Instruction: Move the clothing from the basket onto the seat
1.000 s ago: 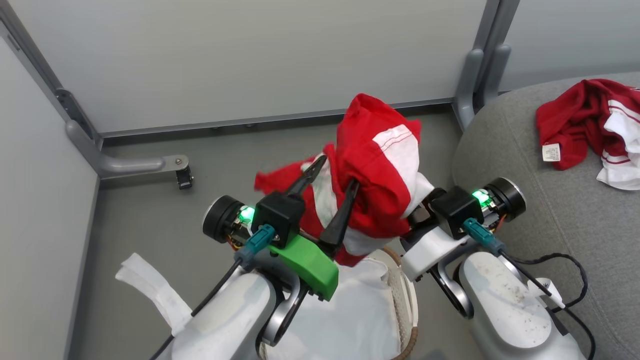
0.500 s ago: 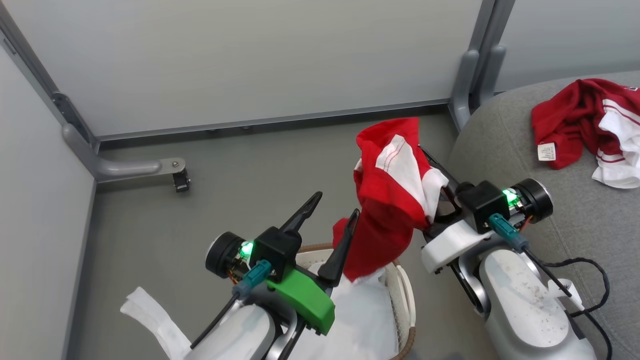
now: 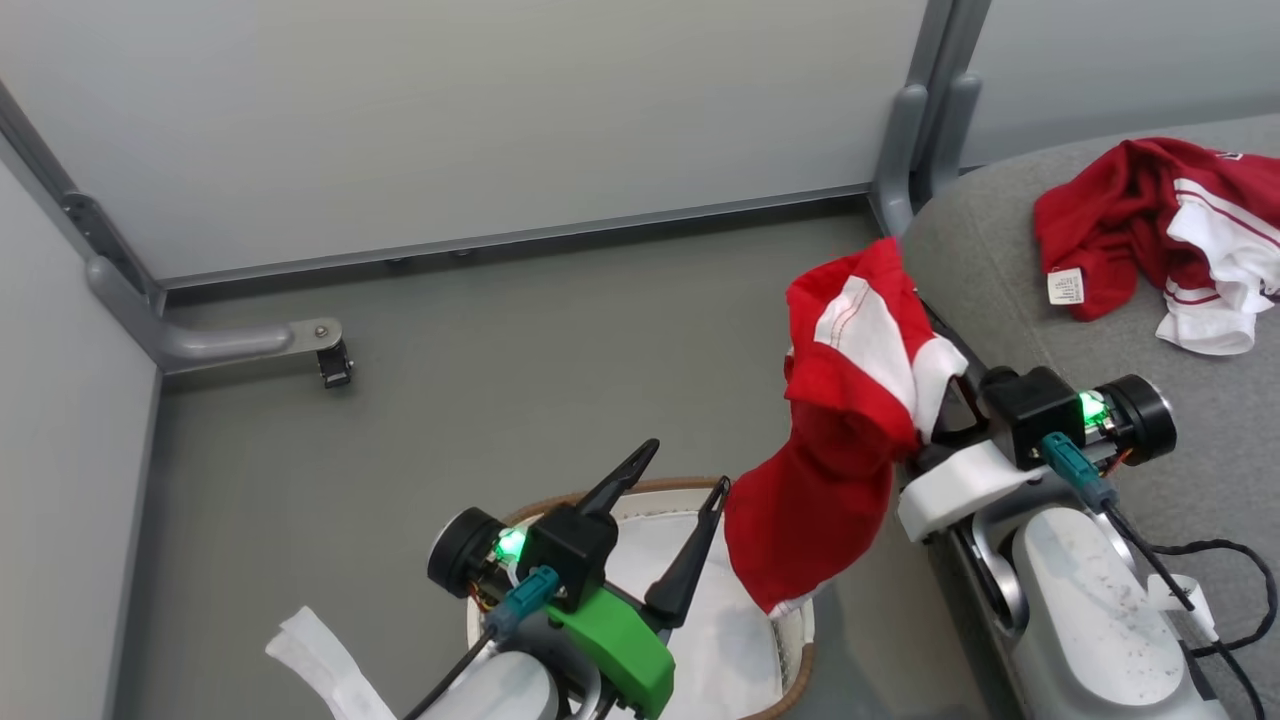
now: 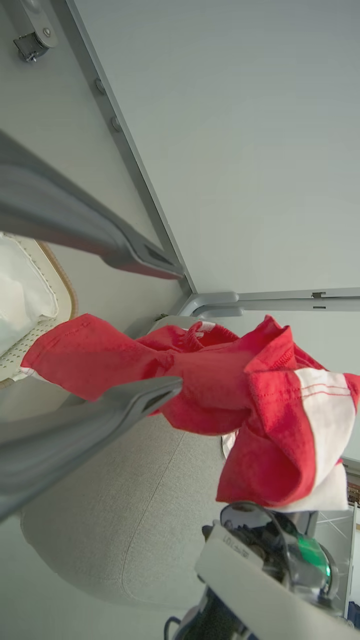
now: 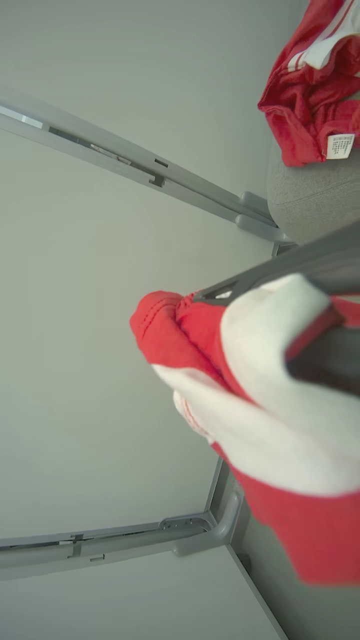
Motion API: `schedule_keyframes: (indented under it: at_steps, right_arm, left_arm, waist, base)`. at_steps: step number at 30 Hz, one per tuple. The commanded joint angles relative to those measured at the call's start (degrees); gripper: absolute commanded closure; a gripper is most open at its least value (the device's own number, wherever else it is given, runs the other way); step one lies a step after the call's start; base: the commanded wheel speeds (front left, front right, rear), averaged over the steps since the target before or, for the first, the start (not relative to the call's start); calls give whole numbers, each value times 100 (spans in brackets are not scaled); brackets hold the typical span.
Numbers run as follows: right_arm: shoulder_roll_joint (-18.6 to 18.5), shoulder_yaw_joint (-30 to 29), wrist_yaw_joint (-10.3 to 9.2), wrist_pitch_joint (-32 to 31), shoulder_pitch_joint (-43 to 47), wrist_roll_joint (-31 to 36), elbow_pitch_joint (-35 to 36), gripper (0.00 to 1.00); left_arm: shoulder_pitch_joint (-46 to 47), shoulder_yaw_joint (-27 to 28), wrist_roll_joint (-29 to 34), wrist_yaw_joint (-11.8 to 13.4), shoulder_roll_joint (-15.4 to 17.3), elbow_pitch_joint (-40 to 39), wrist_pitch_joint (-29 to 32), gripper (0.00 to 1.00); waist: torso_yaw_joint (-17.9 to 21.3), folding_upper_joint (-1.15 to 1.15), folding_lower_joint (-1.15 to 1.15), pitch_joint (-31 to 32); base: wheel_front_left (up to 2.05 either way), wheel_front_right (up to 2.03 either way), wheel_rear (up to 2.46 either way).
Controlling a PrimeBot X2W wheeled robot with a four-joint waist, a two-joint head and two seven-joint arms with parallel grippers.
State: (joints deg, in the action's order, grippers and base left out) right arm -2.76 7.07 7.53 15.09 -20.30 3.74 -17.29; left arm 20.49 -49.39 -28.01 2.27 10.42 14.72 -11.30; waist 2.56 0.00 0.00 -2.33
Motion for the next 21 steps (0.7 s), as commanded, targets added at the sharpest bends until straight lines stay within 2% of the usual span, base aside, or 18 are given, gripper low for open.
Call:
schedule_keyframes:
  at_steps: [1, 7, 21]
  right_arm:
    - [-23, -75, -8, 11, 78, 52, 53, 100]
    - [-22, -290, -8, 11, 145, 138, 168, 100]
    - [-19, -491, -8, 11, 100, 63, 371, 100]
  left_arm:
    - [-45, -2, 53, -14, 12, 13, -42, 0]
    - [106, 2, 102, -5, -10, 86, -134, 0]
    - [398, -14, 197, -76, -20, 289, -243, 0]
  waist:
    - [106, 0, 0, -49]
    - [517, 0, 0, -162]
    - [1841, 0, 0, -626]
  base:
    - [0, 0, 0]
    - [0, 0, 0]
    - [0, 0, 0]
